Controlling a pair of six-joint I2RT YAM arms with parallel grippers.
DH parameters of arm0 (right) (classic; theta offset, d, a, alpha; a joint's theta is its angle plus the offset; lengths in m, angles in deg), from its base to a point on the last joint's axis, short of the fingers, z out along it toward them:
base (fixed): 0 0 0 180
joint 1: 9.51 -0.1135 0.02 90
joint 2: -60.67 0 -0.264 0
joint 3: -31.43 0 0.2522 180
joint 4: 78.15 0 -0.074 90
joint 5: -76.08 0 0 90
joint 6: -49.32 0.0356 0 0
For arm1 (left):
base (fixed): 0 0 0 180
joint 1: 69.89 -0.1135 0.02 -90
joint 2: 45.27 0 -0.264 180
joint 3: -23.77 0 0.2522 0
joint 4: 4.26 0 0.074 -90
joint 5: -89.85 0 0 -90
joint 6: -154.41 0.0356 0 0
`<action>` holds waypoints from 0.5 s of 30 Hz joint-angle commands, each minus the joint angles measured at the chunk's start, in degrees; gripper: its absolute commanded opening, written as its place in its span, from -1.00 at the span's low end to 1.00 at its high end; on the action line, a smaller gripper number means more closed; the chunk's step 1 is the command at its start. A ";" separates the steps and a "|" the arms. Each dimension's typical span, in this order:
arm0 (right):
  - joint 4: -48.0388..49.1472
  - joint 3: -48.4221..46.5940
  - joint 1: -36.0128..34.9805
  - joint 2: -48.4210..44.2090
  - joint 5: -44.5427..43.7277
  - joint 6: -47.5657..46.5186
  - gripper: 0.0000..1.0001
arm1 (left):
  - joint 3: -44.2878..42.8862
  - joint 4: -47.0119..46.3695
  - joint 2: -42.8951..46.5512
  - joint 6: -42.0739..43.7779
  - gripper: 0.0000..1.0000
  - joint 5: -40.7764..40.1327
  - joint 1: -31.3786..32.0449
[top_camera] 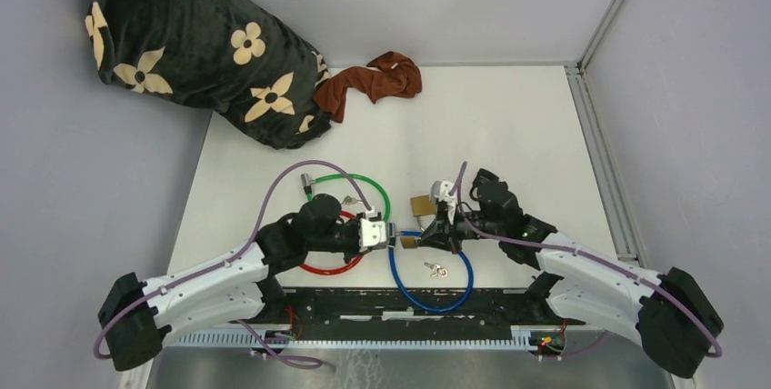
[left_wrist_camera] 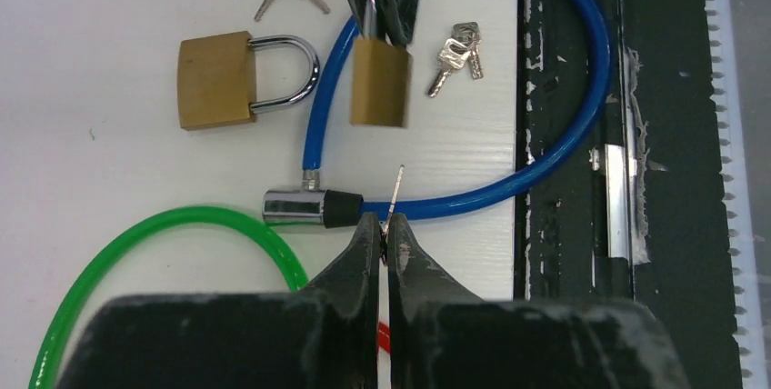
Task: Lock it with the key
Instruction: Place the lock at the center of the board.
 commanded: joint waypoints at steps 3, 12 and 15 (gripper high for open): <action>4.34 -1.39 -1.95 6.40 -7.83 11.81 -1.00 | -0.67 -13.74 -4.15 6.14 -0.95 -11.98 2.60; 15.86 -14.43 11.91 28.92 -11.54 16.52 -1.00 | -6.48 -43.37 -31.83 15.04 -0.95 -24.00 -6.78; 19.45 -17.69 12.50 36.83 -11.29 19.03 -1.00 | -7.54 -46.70 -38.29 20.02 -0.95 -18.15 -7.87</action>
